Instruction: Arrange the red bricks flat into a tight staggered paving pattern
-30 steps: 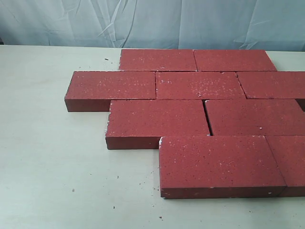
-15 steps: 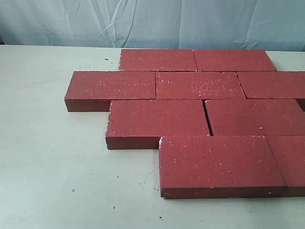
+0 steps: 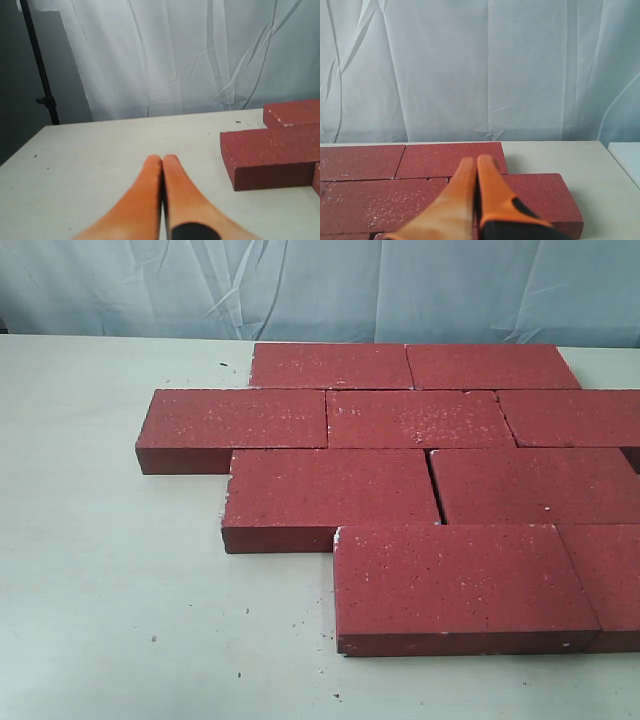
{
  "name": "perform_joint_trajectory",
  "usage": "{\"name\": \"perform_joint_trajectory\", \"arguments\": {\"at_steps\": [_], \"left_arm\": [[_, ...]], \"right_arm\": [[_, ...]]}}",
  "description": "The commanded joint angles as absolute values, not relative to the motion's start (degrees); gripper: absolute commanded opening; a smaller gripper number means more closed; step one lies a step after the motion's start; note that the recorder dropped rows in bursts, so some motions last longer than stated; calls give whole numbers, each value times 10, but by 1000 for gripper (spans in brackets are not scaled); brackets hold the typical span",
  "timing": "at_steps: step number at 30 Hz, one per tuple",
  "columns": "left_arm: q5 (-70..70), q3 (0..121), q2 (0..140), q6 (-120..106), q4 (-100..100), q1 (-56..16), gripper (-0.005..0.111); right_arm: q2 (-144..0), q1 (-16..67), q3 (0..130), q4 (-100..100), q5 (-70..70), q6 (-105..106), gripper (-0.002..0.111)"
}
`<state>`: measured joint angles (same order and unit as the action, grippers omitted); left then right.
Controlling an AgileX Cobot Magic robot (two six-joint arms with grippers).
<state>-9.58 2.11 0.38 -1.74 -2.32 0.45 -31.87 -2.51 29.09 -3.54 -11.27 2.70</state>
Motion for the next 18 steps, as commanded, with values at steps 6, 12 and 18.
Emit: {"name": "perform_joint_trajectory", "arguments": {"at_steps": [6, 12, 18], "left_arm": [[-115, 0, 0, -13, -15, 5, 0], [-132, 0, 0, -13, -15, 5, 0], [-132, 0, 0, -13, -15, 5, 0]], "right_arm": [[-315, -28, 289, -36, -107, 26, -1], [-315, -28, 289, -36, -107, 26, -1], [-315, -28, 289, -36, -107, 28, -1]]}}
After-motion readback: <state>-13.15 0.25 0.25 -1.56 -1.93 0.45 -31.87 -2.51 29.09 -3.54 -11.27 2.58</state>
